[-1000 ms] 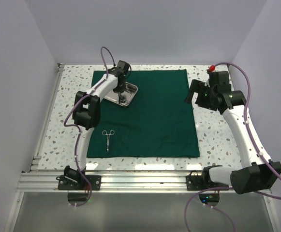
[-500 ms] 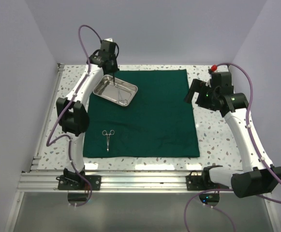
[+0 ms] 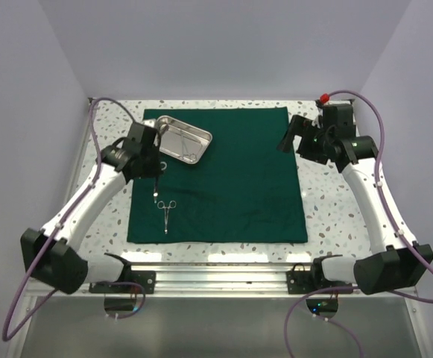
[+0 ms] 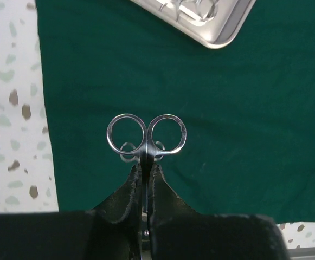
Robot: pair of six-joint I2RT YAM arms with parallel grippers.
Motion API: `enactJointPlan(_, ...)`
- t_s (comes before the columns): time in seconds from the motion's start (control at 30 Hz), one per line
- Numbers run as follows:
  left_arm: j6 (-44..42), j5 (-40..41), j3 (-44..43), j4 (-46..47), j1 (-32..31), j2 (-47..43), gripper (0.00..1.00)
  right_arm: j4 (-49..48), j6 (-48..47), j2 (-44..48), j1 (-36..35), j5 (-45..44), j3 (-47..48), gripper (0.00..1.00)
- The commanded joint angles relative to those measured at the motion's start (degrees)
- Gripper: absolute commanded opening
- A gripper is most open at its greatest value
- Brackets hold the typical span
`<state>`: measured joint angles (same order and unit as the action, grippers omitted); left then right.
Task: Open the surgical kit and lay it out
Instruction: Place the medical item in the surgical kit.
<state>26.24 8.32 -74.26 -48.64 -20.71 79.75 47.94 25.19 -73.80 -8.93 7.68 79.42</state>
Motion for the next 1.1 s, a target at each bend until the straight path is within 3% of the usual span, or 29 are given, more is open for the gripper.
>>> enactJointPlan(0.0, 5.3, 2.66, 10.34, 1.0, -0.56, -8.36, 0.0, -2.24, 0.82, 0.32, -0.74, 2.86, 0.74, 0.99)
enactJointPlan(0.27, 11.81, 4.6, 29.41, 5.57, -2.05, -18.04, 0.0, -1.28, 0.3, 2.43, -2.85, 2.34, -2.16, 0.99)
enactJointPlan(0.4, 16.46, 10.74, 27.33, 3.84, -4.17, -14.19, 0.0, -0.66, -0.14, 3.13, -3.99, 1.72, -2.69, 0.99)
enactJointPlan(0.7, 17.88, 14.01, 29.79, 9.79, -4.43, -10.49, 0.01, 1.01, -0.67, 4.98, -4.78, 0.14, -2.51, 0.99)
enactJointPlan(0.73, 17.71, 14.18, 29.61, 9.71, -4.43, -9.36, 0.05, 1.1, -0.67, 5.07, -4.78, -0.03, -2.6, 0.99)
enactJointPlan(0.87, 16.83, 14.62, 28.12, 9.19, -4.43, -8.82, 0.46, 1.01, -1.11, 5.33, -4.96, -1.0, -2.86, 0.99)
enactJointPlan(1.07, 13.06, 17.51, 18.29, 3.75, -4.43, -8.38, 0.82, 0.66, -1.72, 4.89, -4.87, -2.23, -2.86, 0.99)
